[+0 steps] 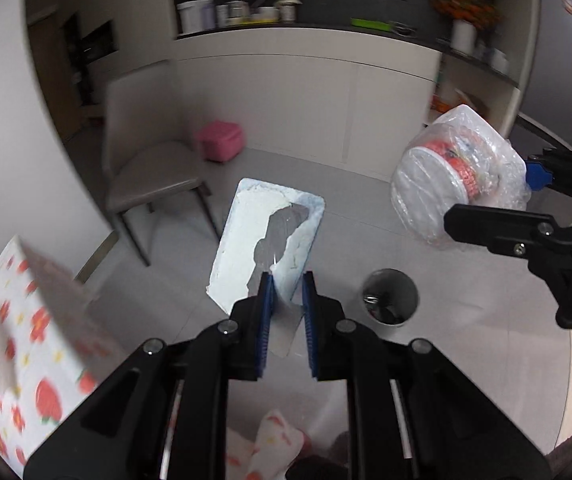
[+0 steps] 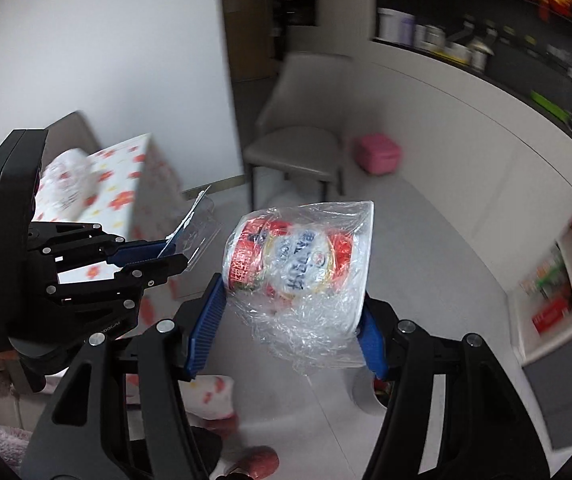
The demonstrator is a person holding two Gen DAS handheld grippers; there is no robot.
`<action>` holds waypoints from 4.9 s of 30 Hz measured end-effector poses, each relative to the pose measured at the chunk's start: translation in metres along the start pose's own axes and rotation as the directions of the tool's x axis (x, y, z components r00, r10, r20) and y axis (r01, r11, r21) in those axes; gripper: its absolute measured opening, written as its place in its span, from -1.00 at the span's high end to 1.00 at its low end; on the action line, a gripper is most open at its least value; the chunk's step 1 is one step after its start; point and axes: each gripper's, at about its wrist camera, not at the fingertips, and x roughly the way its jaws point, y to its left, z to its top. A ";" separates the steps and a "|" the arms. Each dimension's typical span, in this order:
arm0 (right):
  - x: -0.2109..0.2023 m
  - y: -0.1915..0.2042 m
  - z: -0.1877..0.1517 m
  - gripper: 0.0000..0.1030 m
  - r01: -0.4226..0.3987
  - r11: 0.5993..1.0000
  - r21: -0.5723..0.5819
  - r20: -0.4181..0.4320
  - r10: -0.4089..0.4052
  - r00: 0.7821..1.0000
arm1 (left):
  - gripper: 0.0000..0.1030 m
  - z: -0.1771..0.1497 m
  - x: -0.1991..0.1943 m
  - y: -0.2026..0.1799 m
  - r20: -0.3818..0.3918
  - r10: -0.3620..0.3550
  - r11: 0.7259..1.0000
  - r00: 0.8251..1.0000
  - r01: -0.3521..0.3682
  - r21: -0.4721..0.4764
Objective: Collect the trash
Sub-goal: 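Carry the clear tray and wrapped cup in both tools over the grey bin, then open the left tool to drop the tray while the right tool releases the cup, then move both open tools back to the table, then grasp the gold box with the left tool while the right tool grasps the white plastic bag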
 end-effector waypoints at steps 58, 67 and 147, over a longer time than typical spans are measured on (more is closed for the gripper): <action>0.351 -0.338 -0.322 -0.35 0.452 0.673 0.585 -0.409 -0.237 0.881 | -0.07 -0.080 0.548 -0.231 -0.446 -0.264 0.850 0.855 0.425 0.310; 0.329 -0.331 -0.299 -0.35 0.458 0.682 0.570 -0.405 -0.252 0.879 | -0.07 -0.067 0.520 -0.225 -0.447 -0.252 0.851 0.858 0.416 0.320; 0.237 0.593 0.090 -0.35 -0.439 0.652 -0.619 -0.179 0.428 0.886 | -0.07 -0.360 -0.202 0.520 -0.438 0.608 0.265 0.663 -0.689 -0.675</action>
